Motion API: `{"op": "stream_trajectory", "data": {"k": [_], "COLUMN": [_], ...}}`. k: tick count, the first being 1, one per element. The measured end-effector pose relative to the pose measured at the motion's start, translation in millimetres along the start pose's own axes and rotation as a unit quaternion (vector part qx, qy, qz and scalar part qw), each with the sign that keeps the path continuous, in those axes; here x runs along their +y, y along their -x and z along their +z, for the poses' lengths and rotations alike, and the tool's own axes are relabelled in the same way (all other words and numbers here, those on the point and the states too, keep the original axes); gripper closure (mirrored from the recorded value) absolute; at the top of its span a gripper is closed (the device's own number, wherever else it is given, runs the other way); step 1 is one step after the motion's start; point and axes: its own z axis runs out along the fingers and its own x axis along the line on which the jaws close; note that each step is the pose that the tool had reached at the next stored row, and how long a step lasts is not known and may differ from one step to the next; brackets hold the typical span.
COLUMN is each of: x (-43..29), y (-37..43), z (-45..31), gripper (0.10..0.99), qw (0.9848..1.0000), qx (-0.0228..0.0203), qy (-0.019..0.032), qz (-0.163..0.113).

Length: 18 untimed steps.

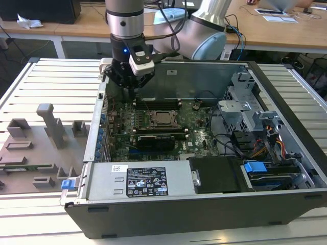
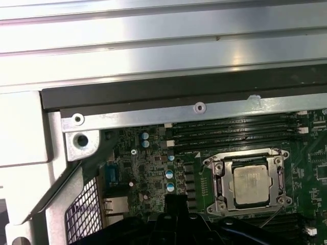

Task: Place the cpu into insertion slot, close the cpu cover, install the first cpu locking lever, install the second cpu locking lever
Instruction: 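Install the first cpu locking lever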

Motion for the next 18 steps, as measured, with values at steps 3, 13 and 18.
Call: {"op": "stream_trajectory", "data": {"k": [3,13,18], "x": [-0.1,13.7,23.2], "y": [-2.0,-2.9,-1.8], "z": [1.3,3.4,4.0], "gripper": [0.980,0.980,0.980], "qw": [1.0000,1.0000,1.0000], "qx": [-0.0001,0.0000,-0.0001], "qy": [0.0000,0.0000,0.0001], "qz": [0.000,-0.001,-0.002]}}
